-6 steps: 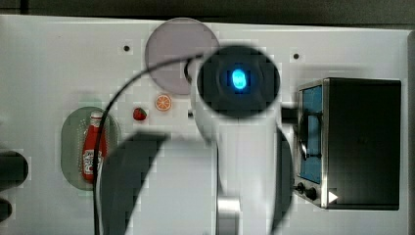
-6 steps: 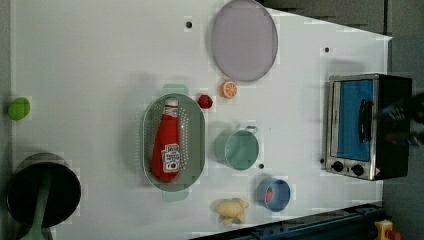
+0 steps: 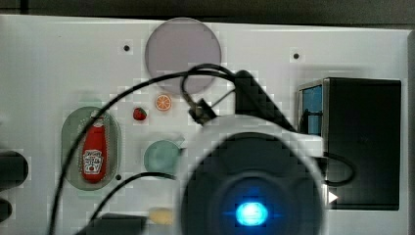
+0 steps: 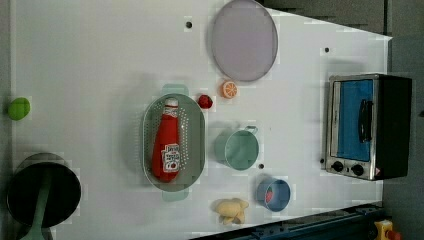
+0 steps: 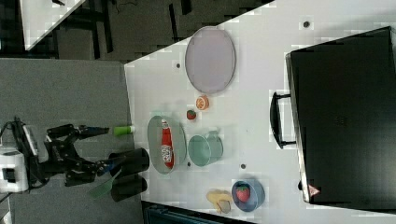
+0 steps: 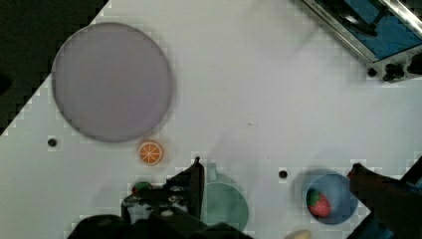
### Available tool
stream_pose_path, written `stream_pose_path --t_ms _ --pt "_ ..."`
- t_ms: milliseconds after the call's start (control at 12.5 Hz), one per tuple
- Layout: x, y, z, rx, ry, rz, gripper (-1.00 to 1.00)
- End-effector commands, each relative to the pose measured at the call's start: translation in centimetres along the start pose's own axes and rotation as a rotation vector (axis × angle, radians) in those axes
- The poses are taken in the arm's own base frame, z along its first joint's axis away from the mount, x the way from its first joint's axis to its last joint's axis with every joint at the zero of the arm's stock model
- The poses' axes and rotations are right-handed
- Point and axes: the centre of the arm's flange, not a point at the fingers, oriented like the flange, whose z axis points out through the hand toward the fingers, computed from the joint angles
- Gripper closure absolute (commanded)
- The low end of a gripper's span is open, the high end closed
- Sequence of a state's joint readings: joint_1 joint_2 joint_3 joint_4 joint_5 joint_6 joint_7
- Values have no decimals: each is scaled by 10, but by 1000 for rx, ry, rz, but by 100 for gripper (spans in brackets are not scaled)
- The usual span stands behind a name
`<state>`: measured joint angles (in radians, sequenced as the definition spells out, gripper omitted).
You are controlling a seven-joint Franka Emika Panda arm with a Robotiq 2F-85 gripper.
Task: Pick ketchup from strainer and place it on the table
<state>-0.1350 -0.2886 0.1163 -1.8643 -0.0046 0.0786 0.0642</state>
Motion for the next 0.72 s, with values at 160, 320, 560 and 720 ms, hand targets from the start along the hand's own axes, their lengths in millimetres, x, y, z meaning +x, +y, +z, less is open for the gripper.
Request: stream_pose_path --t_ms 160,320,560,720 --pt "-89 -90 58 -71 -60 -192 -100" --pt "-142 -120 70 -88 -60 -306 -100" --pt "-217 -153 89 -103 -63 -459 -100" --pt "-261 -168 105 -107 -79 -543 -100"
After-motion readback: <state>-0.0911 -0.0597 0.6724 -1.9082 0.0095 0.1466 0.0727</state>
